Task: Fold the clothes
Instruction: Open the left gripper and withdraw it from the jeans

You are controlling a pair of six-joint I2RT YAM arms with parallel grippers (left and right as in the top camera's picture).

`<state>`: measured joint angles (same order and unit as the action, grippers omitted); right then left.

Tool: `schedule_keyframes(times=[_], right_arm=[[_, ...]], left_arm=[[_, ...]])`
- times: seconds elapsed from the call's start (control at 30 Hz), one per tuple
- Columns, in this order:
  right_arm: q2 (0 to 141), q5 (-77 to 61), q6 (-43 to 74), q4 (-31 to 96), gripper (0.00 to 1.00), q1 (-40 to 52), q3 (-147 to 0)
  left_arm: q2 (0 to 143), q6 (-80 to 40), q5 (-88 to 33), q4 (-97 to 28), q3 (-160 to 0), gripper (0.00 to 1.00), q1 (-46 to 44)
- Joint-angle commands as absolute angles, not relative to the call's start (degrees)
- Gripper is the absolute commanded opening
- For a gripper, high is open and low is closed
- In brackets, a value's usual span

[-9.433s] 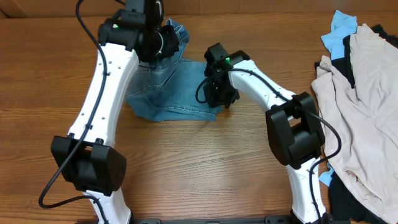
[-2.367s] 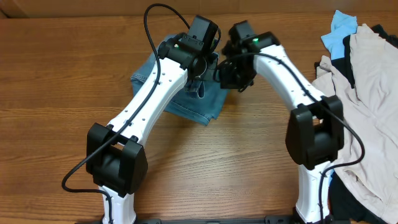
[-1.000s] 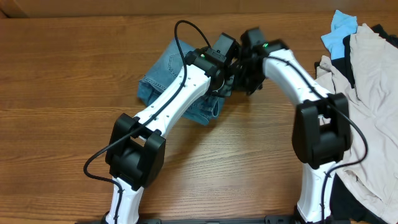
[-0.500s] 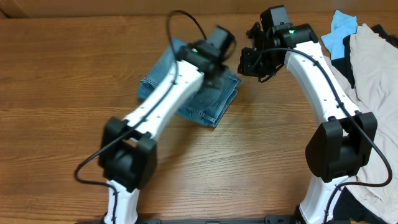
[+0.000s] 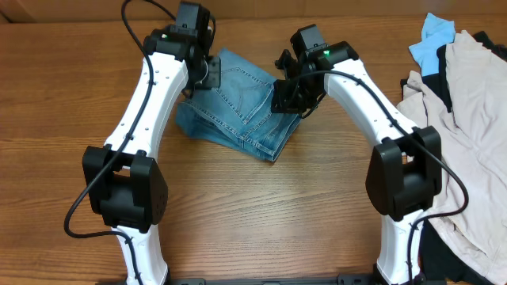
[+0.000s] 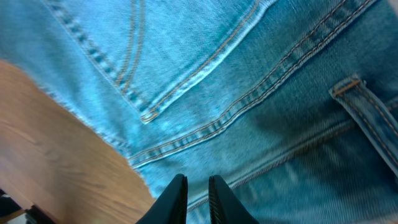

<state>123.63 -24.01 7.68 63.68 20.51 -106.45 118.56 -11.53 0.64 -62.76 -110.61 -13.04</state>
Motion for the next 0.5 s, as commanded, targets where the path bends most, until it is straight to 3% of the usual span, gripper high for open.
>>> schedule_keyframes(times=[0.0,0.1,0.47], right_arm=[[125.36,-24.53,7.22,63.11,0.16,21.28,-107.11],[127.02,-24.56,7.25,62.54,0.16,21.28,-107.11],[128.07,-24.53,7.27,62.02,0.16,21.26,-107.11]], left_arm=[[119.15,-12.32,3.14,-68.97,-111.13,0.04,-13.23],[119.15,-14.83,8.47,-74.17,-111.0,0.04,-13.19],[119.15,-15.14,5.1,-71.68,-102.24,0.04,-13.17]])
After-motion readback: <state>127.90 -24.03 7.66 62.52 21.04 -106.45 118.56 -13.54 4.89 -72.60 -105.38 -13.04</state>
